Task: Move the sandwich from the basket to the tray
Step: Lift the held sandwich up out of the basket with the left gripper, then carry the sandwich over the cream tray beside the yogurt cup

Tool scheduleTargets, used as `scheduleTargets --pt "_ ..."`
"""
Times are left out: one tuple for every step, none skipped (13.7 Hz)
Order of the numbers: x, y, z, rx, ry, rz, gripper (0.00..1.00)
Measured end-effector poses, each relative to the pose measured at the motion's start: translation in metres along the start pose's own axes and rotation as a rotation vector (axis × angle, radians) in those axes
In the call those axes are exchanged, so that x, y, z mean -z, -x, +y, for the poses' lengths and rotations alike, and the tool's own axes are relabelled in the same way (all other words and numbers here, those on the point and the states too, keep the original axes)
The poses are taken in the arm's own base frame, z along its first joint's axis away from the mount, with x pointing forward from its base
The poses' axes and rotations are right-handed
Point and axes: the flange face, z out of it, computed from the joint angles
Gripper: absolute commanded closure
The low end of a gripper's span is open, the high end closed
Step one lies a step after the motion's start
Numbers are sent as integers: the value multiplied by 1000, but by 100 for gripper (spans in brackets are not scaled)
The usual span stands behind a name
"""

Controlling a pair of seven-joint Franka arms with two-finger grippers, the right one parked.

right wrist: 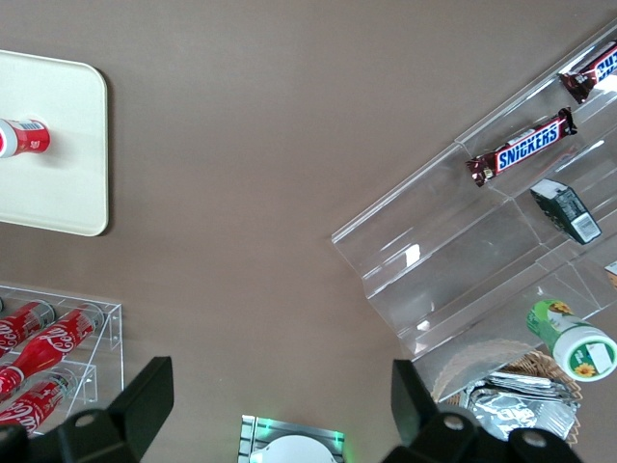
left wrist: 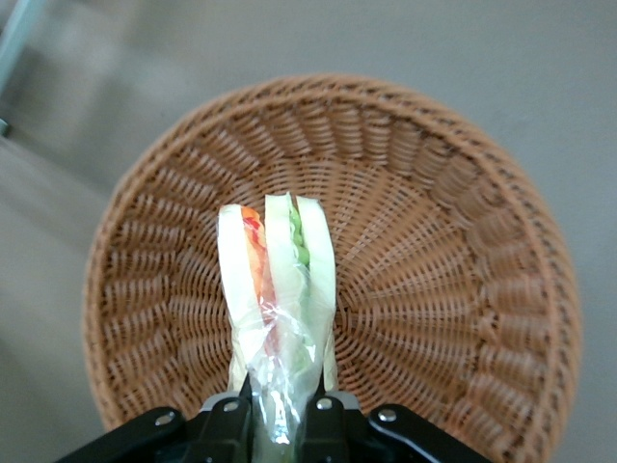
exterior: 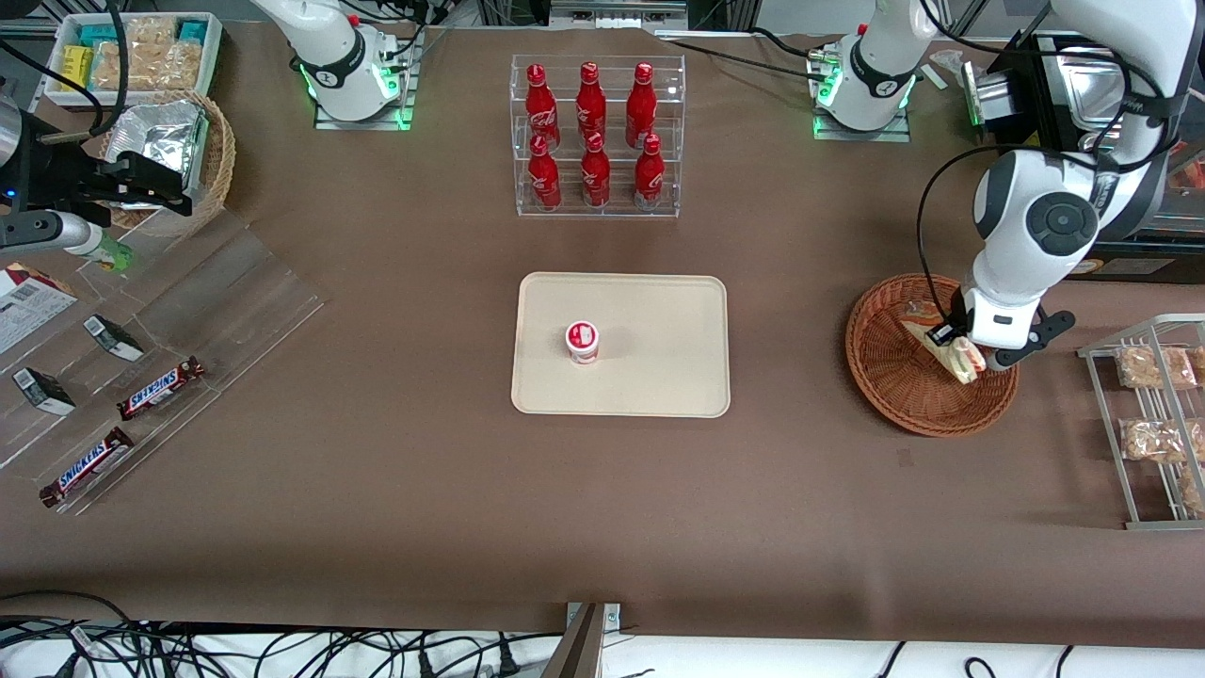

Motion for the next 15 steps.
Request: scheduleTargets --pt "17 -3 6 -7 -5 -12 100" --pt "37 -7 14 -15 -6 -33 100" --pt "58 -12 21 -24 -2 -57 100" --pt "79 -17 28 -33 1 -75 100" --pt "100 -22 34 -42 4 -88 100" --pt "119 -24 42 -52 11 -97 100" --pt "137 -23 51 -66 17 -104 100" --pt "155 -20 61 -85 23 -108 100" --pt "172 -14 75 -110 36 -109 100" --pt "186 -5 91 -137 56 -111 100" --pt "196 5 109 -172 76 -114 100" --pt "201 18 128 -225 92 -117 100" --pt "202 35 147 -291 105 -124 100" --pt "200 52 166 -357 114 -136 100" --pt "197 69 182 -428 124 -147 100"
